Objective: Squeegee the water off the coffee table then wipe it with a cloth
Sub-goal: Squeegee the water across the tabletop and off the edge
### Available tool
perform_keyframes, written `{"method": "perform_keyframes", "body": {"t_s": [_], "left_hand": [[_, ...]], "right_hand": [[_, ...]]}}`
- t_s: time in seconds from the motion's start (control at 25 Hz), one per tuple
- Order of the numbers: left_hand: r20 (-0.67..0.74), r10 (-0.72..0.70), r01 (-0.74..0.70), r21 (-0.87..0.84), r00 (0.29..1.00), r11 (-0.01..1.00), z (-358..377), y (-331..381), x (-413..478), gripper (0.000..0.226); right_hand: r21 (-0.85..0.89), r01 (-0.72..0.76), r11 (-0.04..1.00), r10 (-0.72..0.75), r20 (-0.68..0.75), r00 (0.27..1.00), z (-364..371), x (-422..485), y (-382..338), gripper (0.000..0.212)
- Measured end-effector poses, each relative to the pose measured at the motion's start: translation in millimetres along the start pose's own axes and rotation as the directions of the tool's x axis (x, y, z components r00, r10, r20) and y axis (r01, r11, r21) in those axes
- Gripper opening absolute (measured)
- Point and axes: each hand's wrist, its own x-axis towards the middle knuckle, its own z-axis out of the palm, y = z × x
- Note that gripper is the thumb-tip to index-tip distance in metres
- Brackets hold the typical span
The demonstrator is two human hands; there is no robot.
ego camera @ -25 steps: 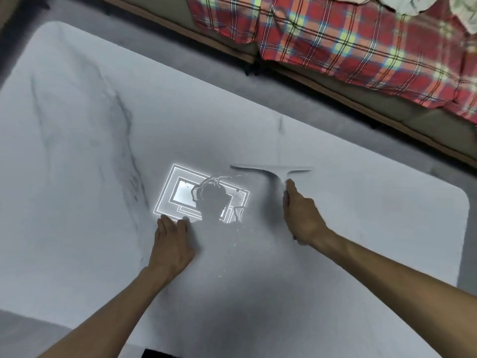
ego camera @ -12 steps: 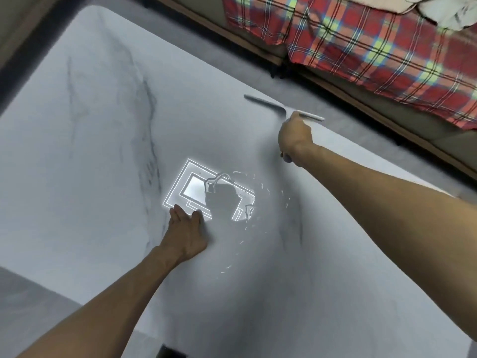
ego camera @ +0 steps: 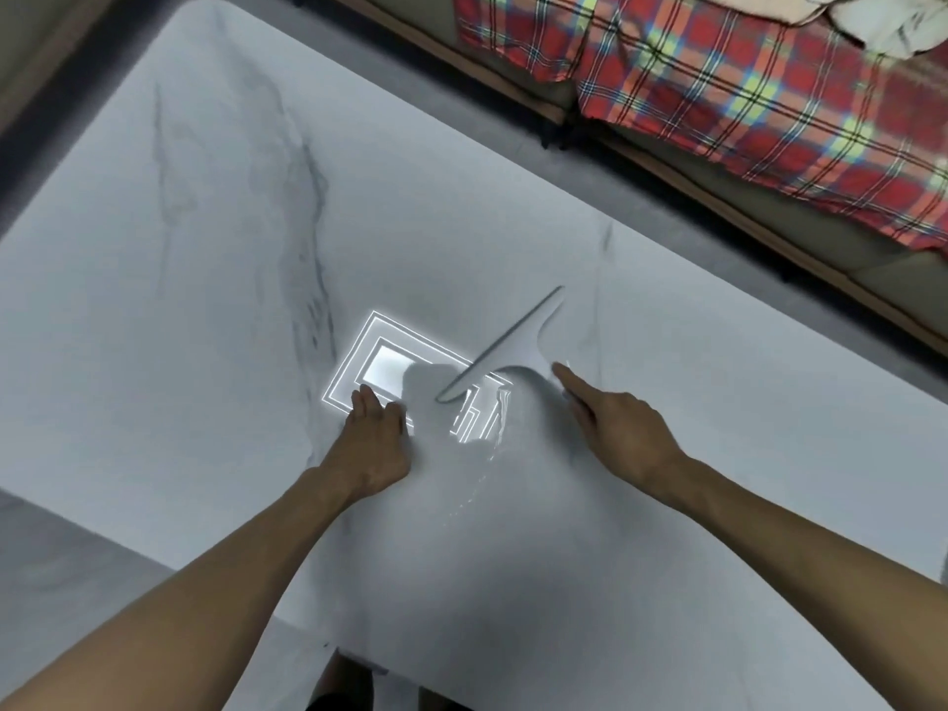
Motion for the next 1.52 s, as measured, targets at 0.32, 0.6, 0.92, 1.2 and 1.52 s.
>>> {"method": "perform_keyframes", "body": {"t_s": [0.32, 0.6, 0.92, 1.2, 1.52], "left_hand": [[-0.177, 0.007, -0.01, -0.016, 0.984, 1.0, 7.4, -0.7, -18.0, 0.036], [-0.059, -0.047, 0.044, -0.044, 0.997, 0.998, 16.2, -7.7, -15.5, 0.05], [0.012, -0.076, 0.076, -0.08, 0.997, 0.994, 11.3, -11.2, -15.8, 0.048], [0.011, -0.011, 0.013, -0.168, 1.0, 0.986, 6.9, -22.6, -25.9, 0.025], [-0.33, -0.135, 0.0, -0.378, 0.934, 0.926, 6.0, -56.5, -46.2, 0.017]], "right_hand": [[0.152, -0.164, 0.975, 0.174, -0.058, 0.983, -46.1, -28.5, 33.7, 0.045], [0.681, -0.347, 0.645, 0.495, -0.027, 0.868, -80.2, 127.1, -33.4, 0.035], [0.134, 0.101, 0.986, -0.097, -0.031, 0.995, 7.9, 36.3, -55.4, 0.047], [-0.105, 0.113, 0.988, -0.096, 0.157, 0.983, -2.1, -47.1, -0.8, 0.047], [0.397, -0.074, 0.915, 0.124, -0.103, 0.987, -42.7, 96.2, -86.4, 0.048]]}}
